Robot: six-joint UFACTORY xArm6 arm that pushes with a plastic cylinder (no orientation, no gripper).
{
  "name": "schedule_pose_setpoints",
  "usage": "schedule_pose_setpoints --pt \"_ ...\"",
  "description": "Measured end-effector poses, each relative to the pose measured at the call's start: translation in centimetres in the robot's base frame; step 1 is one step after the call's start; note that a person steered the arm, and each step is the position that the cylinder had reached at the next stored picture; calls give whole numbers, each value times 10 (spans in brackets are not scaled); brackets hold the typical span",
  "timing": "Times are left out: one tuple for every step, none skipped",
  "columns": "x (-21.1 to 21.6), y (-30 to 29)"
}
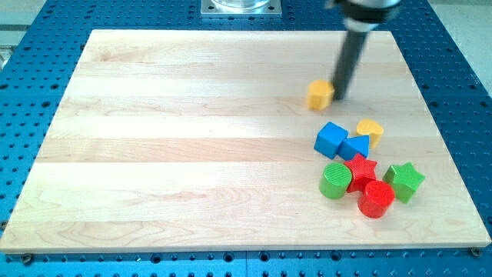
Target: Move the hexagon towards the bottom center
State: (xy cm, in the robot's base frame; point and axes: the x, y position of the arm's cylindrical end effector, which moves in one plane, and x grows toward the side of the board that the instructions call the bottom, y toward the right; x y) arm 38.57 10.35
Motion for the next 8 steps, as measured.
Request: schedule_pose_setpoints --pt "62 -113" --pt "31 -90" --pt "32 -166" --pt "93 -190" --pt "122 -168" --pt "85 -174" --pt "61 -167" --pt "18 -176"
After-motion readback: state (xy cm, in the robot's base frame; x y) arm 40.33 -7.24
